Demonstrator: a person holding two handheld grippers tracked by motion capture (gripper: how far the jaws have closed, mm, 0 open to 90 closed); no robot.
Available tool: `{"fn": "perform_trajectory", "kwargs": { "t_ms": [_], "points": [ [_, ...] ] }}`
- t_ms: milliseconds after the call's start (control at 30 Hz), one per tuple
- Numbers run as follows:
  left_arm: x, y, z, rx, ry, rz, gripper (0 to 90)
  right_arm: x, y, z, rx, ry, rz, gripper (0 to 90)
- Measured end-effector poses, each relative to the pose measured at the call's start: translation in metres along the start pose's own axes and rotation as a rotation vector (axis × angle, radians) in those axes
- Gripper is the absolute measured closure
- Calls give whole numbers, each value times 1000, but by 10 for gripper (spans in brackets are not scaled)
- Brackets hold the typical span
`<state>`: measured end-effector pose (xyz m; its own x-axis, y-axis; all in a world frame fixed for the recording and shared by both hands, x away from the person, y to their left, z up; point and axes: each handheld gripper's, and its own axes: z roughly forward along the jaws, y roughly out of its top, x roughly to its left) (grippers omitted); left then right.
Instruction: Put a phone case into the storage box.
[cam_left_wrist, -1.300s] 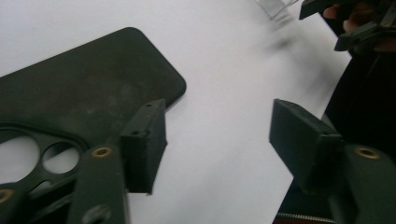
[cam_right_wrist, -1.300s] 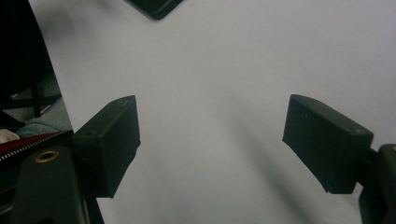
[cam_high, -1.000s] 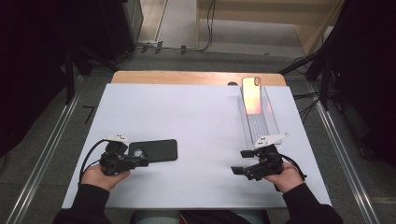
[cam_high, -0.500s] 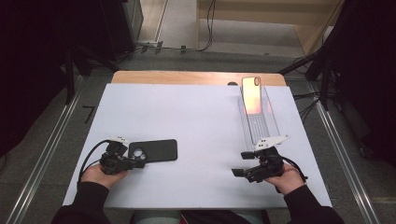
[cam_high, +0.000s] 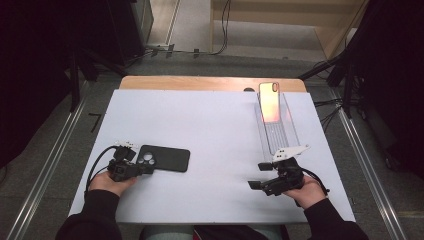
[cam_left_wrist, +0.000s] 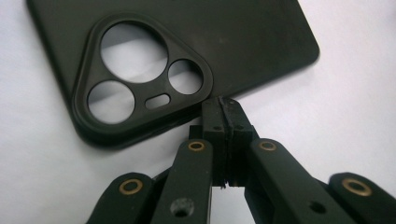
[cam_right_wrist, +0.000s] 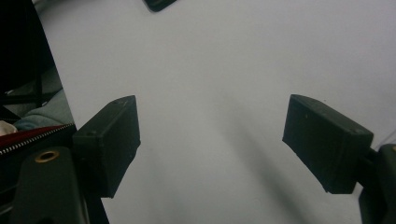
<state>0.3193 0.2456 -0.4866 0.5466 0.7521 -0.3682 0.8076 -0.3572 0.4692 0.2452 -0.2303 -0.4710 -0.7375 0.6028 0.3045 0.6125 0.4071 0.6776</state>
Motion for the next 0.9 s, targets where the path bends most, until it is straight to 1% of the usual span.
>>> {"fn": "perform_trajectory", "kwargs": {
  "t_ms": [100,167,200,267,367,433,467,567,633,800,833,900],
  "points": [
    [5,4,-1,-15,18,-9,899,0,-1,0,-1,-1,0,171],
    [10,7,-1,-33,30,-33,900,0,-1,0,0,-3,0,171],
    [12,8,-1,-37,42,-33,899,0,-1,0,0,-4,-1,170],
    [15,11,-1,-51,57,-46,899,0,-1,0,0,-5,0,171],
    [19,16,1,-62,63,-53,899,0,-2,-1,-2,-8,2,171],
    [20,19,2,-65,60,-56,899,0,-3,-1,2,-9,4,171],
    [20,21,3,-62,62,-50,899,0,-3,-2,0,-10,4,171],
    [18,25,6,-71,49,-44,899,-1,-4,-2,-4,-11,9,171],
    [16,28,8,-68,57,-29,899,-1,-5,-3,-2,-12,7,171],
    [11,37,16,-74,52,-8,899,-1,-5,-3,-4,-13,9,171],
    [10,39,18,-77,57,-4,899,-1,-6,-3,-3,-13,10,171],
    [8,42,22,-80,44,3,899,-1,-6,-3,-3,-15,11,171]
  ]
}}
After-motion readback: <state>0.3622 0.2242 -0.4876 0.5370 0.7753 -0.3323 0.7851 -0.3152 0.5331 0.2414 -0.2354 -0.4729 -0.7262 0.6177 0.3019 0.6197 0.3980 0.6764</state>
